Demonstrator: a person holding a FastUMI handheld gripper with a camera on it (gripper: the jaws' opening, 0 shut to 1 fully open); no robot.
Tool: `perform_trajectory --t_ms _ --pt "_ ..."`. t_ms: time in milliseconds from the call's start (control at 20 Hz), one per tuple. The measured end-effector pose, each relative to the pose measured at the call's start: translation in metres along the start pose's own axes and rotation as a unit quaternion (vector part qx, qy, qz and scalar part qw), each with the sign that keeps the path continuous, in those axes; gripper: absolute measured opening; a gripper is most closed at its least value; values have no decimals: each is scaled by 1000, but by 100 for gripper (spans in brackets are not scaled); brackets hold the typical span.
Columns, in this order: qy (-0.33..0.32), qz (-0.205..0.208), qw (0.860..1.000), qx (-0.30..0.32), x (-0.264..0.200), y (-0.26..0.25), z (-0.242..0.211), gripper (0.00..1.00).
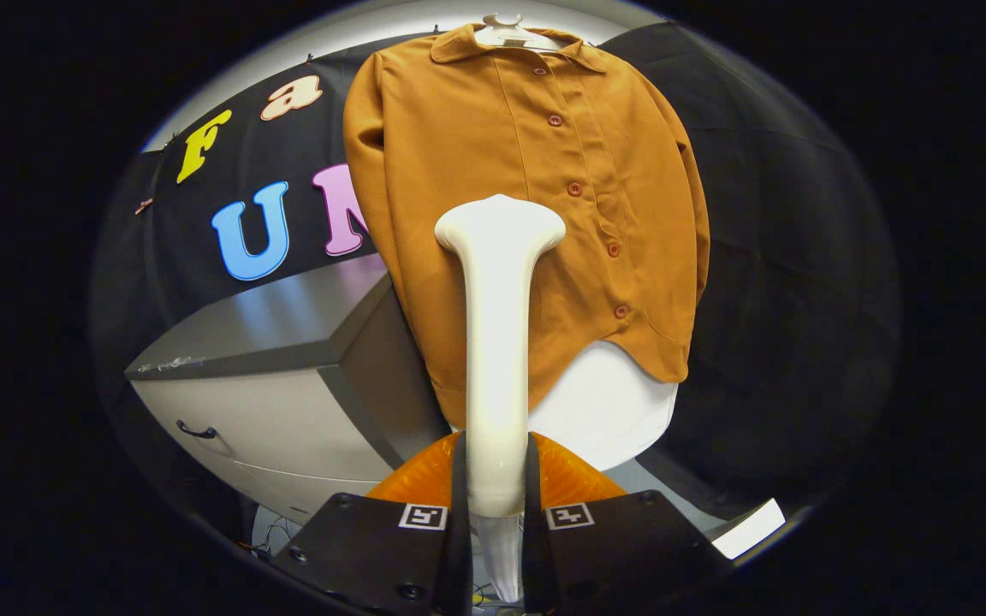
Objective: Iron the clothes twice with a garment steamer, once on the left side and once on the right side.
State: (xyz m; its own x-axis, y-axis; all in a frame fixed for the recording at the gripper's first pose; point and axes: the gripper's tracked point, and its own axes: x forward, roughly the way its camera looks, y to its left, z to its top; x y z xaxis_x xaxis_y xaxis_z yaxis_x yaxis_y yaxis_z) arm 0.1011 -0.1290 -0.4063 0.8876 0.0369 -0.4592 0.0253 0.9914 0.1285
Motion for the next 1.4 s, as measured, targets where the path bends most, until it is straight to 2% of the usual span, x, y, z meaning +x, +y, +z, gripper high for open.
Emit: perform_trajectory --t_ms 200,350,750,1050,1400 --pt "22 -2 1000 -4 -8 -4 -15 27" --pt "2 5 1000 -7 -21 -3 -2 27" --pt "-116 14 993 -5 -66 1 108 27" --pt "-212 16 977 2 -107 -2 194 27" --pt "-288 18 957 4 -134 -17 265 26"
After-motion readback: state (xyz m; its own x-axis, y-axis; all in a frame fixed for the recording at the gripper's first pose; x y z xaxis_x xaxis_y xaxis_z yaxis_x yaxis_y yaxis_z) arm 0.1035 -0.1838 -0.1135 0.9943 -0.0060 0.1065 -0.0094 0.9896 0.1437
